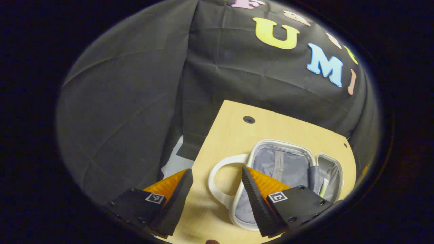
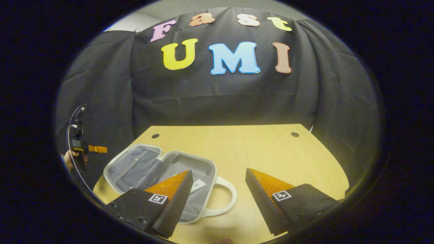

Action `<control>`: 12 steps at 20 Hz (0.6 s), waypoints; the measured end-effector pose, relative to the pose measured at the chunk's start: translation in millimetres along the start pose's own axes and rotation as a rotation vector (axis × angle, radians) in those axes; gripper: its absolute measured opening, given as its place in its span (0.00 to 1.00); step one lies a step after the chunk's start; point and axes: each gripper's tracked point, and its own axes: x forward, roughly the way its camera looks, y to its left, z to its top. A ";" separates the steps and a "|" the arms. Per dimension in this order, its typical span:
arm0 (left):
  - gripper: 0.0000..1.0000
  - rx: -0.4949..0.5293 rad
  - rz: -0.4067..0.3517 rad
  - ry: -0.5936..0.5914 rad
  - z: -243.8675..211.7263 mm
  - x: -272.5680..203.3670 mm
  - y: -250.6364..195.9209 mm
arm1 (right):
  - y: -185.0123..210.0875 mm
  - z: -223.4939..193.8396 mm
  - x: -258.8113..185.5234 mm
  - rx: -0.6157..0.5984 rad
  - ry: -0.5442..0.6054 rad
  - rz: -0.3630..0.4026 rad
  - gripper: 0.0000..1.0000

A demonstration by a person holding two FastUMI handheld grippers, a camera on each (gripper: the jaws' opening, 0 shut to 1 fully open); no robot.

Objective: First open the suitcase, pack the skin care products into it, and then close the suitcase.

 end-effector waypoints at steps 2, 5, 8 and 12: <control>0.95 -0.068 -0.059 0.045 -6.9 21.8 5.7 | -11.1 1.3 -5.2 0.006 0.007 -0.035 0.96; 0.94 -0.159 -0.113 0.113 -25.8 50.5 16.7 | -19.5 1.5 -10.8 0.029 0.022 -0.068 0.96; 0.84 -0.282 -0.179 0.159 -41.1 67.0 14.3 | -27.2 3.4 -16.5 0.051 0.020 -0.088 0.90; 0.54 -0.483 -0.185 0.185 -57.8 82.5 18.7 | -44.1 6.4 -24.7 0.070 0.013 -0.131 0.96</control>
